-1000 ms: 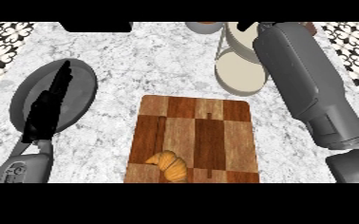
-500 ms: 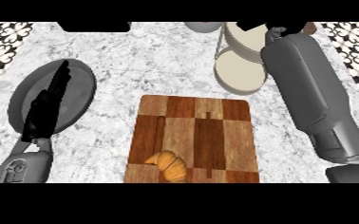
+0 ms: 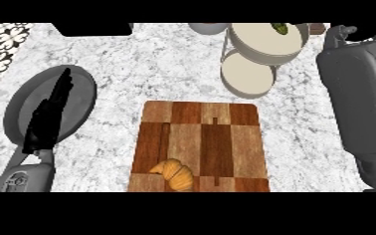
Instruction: Pick the squash from the cutting board and place it in the tiered basket
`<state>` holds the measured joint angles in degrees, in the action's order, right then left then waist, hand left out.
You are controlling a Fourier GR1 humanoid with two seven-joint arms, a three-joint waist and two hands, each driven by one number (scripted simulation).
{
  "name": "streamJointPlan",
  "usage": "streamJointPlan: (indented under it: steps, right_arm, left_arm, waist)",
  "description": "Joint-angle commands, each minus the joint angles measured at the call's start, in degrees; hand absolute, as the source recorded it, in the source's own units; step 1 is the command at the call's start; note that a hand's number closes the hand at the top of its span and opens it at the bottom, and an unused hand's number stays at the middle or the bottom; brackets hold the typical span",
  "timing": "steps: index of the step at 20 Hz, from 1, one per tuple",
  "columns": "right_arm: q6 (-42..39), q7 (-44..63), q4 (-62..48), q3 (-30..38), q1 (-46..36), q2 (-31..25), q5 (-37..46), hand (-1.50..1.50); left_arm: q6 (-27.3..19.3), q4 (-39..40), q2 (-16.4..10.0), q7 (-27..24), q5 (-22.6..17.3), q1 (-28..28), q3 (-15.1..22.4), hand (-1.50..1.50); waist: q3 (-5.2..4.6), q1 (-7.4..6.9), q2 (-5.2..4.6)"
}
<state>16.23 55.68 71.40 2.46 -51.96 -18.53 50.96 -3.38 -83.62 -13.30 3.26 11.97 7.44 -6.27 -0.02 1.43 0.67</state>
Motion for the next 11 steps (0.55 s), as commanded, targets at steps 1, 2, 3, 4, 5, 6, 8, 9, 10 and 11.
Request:
streamJointPlan:
  steps: [1, 2, 3, 4, 5, 6, 8, 9, 10, 11]
  right_arm:
    - [-6.28, 5.08, 14.3, 3.19, 7.8, -2.53, -4.94, -1.5]
    - [-7.45, 5.89, 17.61, 3.35, 11.1, -3.02, -5.16, -1.5]
    - [-9.88, 5.84, 21.96, 3.92, 13.47, -3.51, -7.77, -1.5]
    - [-8.85, 7.78, 26.24, 3.28, 16.63, -2.33, -6.59, -1.5]
    - [-9.73, 5.81, 30.16, 4.93, 20.92, -3.93, -8.71, -1.5]
    - [-11.27, 6.32, 34.56, 5.13, 23.62, -4.19, -9.85, -1.5]
    - [-9.49, 1.67, 39.56, 9.36, 31.41, -5.45, -13.39, -1.5]
    - [-11.76, 5.42, 46.07, 9.17, 32.7, -5.17, -13.62, -1.5]
    - [-11.52, 2.46, 48.0, 11.18, 35.98, -5.32, -16.34, -1.5]
    - [-13.57, 2.98, 51.22, 14.41, 36.99, -7.07, -19.62, -1.5]
  left_arm:
    - [-0.36, -2.08, -0.25, 3.34, 0.43, 0.61, -0.11, 0.0]
    - [1.23, -0.02, -0.58, 0.1, -0.95, -0.77, -0.73, 0.0]
    - [-0.68, 0.51, 0.19, 1.83, 0.07, 1.25, -0.74, 0.0]
    - [2.66, 0.28, -3.66, 2.4, -2.66, 2.23, -3.75, 0.0]
    - [-0.09, -1.08, -0.82, 1.43, 0.04, -0.78, -1.19, 0.0]
    - [1.18, 1.13, -1.22, 0.65, -1.59, 0.36, -2.22, 0.0]
    - [0.75, -0.87, -1.69, 0.57, -0.8, 0.08, -2.11, 0.0]
    - [0.76, -1.34, -1.06, -0.65, -0.9, -1.45, -1.73, 0.0]
    - [1.46, -1.27, -0.84, -2.51, -1.23, -3.58, -1.51, 0.0]
    - [0.29, -1.3, 0.06, 0.81, -0.46, -1.13, -0.89, 0.0]
  waist:
    - [0.06, 1.18, 0.35]
    - [0.02, 0.73, 0.07]
    - [0.03, 1.82, 0.3]
    - [0.02, 1.49, 0.27]
    - [0.05, 1.17, 0.18]
    - [0.02, 1.61, 0.16]
    - [0.08, 1.09, -0.06]
    - [0.03, 1.3, 0.14]
    - [0.04, 0.67, -0.07]
    - [0.06, 1.11, -0.03]
